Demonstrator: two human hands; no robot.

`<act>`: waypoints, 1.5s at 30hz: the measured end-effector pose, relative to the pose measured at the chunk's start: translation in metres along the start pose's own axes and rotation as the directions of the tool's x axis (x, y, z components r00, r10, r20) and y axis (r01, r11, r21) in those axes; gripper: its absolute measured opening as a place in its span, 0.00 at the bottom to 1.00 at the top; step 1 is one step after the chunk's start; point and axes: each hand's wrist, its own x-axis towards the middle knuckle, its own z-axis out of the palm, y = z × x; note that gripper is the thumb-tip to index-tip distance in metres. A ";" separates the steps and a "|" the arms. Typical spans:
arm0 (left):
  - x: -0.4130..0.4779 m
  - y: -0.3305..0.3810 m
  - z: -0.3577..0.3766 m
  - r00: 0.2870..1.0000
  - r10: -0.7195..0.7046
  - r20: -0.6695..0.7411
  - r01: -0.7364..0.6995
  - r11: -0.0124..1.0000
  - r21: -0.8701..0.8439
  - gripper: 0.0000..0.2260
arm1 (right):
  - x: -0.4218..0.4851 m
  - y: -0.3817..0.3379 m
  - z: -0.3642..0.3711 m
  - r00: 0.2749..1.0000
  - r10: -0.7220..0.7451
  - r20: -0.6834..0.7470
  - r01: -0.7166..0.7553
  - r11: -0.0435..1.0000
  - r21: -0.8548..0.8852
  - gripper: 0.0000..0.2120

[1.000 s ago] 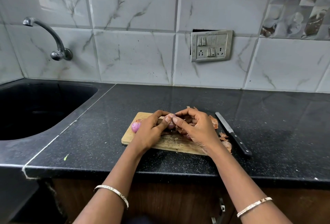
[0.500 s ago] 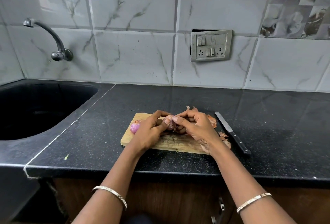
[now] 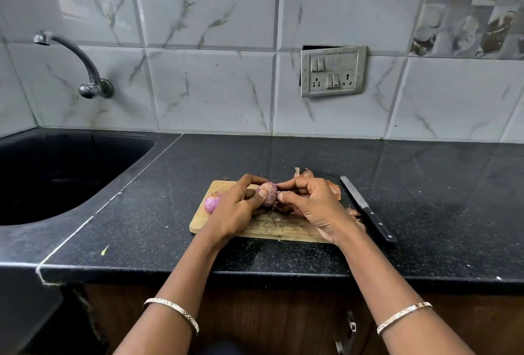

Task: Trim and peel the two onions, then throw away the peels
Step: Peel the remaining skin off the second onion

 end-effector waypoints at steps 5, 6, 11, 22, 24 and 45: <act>0.006 0.006 -0.002 0.998 -0.060 0.013 0.060 0.997 -0.047 0.10 | 0.001 0.000 0.001 1.000 0.023 -0.021 -0.022 0.999 0.030 0.08; 0.007 0.008 -0.001 0.997 -0.074 0.037 0.077 0.994 -0.081 0.09 | 0.002 0.001 0.000 0.999 0.024 -0.034 -0.023 0.999 0.029 0.07; 0.012 0.016 0.008 0.995 -0.024 0.095 0.038 0.989 -0.142 0.14 | 0.003 0.007 -0.003 0.993 -0.056 -0.100 0.058 0.998 0.023 0.08; 0.010 0.002 0.009 0.998 0.010 0.063 0.001 0.986 -0.169 0.12 | 0.006 0.013 -0.005 0.984 -0.075 -0.159 0.066 0.996 -0.062 0.10; 0.010 0.001 0.008 0.998 0.006 0.060 0.006 0.981 -0.193 0.12 | 0.004 0.011 -0.004 0.983 -0.089 -0.159 0.083 0.996 -0.040 0.09; 0.005 0.004 0.007 0.994 0.044 0.096 -0.026 0.983 -0.183 0.11 | -0.002 0.003 -0.002 0.974 -0.175 -0.146 0.164 0.983 -0.081 0.05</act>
